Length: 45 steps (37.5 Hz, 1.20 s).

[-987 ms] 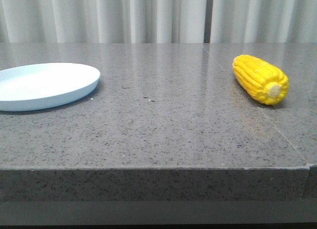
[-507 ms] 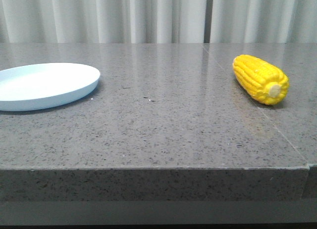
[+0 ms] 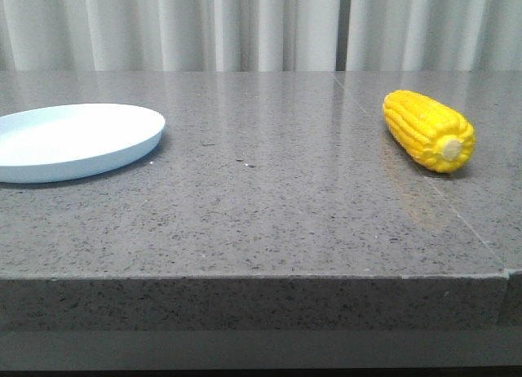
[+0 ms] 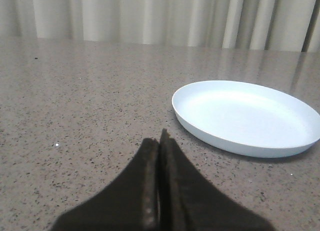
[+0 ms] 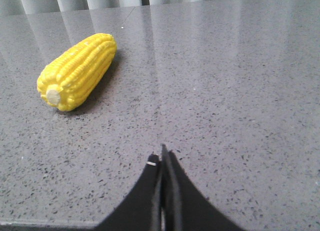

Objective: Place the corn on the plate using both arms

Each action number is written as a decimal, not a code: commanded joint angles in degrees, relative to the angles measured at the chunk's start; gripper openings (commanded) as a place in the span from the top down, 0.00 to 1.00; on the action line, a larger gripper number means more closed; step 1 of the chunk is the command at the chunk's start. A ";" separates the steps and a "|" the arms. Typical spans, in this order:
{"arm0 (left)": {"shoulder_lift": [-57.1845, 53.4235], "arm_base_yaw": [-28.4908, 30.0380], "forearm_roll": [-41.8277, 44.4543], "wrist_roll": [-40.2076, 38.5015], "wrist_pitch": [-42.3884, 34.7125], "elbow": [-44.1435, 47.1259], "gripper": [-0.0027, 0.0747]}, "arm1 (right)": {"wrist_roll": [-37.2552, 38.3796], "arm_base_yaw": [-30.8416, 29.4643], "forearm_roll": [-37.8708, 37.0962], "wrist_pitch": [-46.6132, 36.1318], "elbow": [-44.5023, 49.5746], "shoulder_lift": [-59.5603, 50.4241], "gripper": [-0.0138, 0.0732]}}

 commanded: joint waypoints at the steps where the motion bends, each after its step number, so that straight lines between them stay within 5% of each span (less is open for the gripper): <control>1: -1.00 0.12 -0.52 -0.32 -5.24 1.23 0.99 | -0.41 -0.44 -0.48 -4.96 -1.45 -0.98 0.91; 17: -1.00 0.12 -0.52 -0.32 -12.55 1.23 0.99 | -0.41 -0.44 -0.48 -12.08 -1.63 -0.98 0.91; 26: -0.65 0.12 -0.87 -0.32 -15.90 -6.00 0.99 | -0.41 -0.44 -0.48 -5.45 -10.22 -0.86 0.91; 35: 7.03 0.12 1.10 -0.32 -1.80 -22.81 0.99 | 0.15 -0.44 -0.48 9.12 -27.32 7.22 0.91; 40: 16.01 0.12 5.12 -0.32 8.44 -30.12 0.99 | 0.44 -0.44 -0.34 10.06 -32.86 14.43 0.91; 45: 21.23 0.12 5.43 -0.32 9.18 -32.53 0.99 | 0.44 -0.44 -0.34 9.88 -35.08 19.37 0.91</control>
